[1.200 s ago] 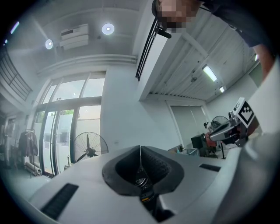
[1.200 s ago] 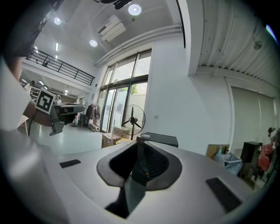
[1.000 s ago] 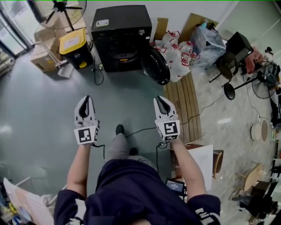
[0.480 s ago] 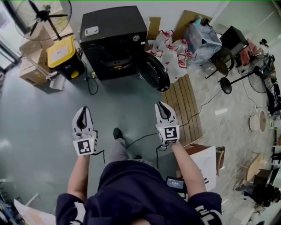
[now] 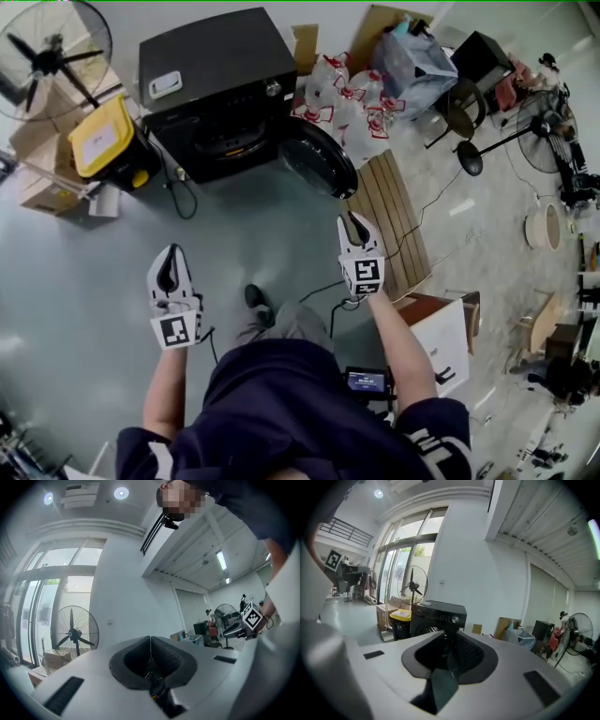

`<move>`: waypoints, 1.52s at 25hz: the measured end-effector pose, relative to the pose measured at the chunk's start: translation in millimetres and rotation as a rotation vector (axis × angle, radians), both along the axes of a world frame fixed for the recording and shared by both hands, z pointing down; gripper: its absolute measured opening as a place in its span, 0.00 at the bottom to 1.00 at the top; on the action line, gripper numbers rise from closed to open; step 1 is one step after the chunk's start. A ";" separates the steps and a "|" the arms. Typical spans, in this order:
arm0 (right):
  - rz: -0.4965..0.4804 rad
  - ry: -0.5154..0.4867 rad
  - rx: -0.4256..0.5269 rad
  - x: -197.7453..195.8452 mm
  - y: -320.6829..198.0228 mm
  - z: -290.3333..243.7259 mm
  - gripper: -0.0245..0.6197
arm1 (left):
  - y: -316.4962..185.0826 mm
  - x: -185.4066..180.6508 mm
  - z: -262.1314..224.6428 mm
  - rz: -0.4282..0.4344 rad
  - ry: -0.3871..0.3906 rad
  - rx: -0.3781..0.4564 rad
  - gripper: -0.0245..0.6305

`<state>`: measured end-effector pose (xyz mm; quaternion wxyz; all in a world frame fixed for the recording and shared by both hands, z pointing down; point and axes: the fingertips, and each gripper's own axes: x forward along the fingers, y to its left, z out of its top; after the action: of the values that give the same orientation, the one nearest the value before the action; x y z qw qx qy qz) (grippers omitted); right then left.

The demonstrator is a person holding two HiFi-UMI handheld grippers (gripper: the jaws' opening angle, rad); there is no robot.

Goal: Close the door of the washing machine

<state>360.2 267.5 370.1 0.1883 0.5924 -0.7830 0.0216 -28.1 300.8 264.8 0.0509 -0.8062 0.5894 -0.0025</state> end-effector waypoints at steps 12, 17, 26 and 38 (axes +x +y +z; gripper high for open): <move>0.076 0.142 -0.145 100.5 -102.4 119.6 0.20 | -89.1 6.8 41.4 -0.026 -0.020 -0.086 0.08; 0.077 0.170 -0.248 151.0 -146.4 192.9 0.23 | -134.6 19.3 54.7 -0.068 -0.051 -0.123 0.08; 0.021 0.244 -0.408 211.0 -197.9 317.1 0.26 | -179.9 34.3 89.9 -0.100 -0.148 -0.170 0.08; -0.012 0.250 -0.514 239.2 -217.1 395.2 0.27 | -212.7 22.7 133.4 -0.095 -0.205 -0.226 0.08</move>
<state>599.4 50.5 765.2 0.4274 0.5186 -0.7262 0.1450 -5.4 88.0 398.2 0.0195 -0.7736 0.6146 -0.1532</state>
